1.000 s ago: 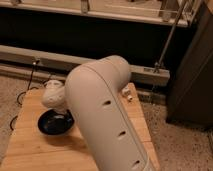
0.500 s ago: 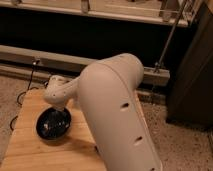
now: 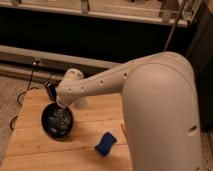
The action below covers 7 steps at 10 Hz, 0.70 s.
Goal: Pick up the ceramic bowl
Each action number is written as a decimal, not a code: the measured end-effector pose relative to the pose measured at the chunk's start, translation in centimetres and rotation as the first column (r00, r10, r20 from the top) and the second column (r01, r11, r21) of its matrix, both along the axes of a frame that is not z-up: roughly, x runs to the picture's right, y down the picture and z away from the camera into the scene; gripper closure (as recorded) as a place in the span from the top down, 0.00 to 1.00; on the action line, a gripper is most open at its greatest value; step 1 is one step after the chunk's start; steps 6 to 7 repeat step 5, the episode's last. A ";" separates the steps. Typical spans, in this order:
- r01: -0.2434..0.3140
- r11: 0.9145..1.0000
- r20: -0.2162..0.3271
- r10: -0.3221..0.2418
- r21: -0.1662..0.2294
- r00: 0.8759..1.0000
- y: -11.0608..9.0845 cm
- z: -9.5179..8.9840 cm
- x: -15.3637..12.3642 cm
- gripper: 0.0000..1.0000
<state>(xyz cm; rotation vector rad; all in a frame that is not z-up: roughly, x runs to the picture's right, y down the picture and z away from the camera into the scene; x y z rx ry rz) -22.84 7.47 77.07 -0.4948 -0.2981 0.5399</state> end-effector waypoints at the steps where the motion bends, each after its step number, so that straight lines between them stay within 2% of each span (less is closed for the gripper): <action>1: -0.011 1.000 0.037 0.012 -0.019 0.999 0.0 -0.9 0.7 0.00; 5: -0.018 0.997 0.164 0.030 -0.070 0.986 -0.7 -4.2 2.2 0.00; 7: -0.018 0.997 0.164 0.030 -0.070 0.986 -0.7 -4.2 2.2 0.00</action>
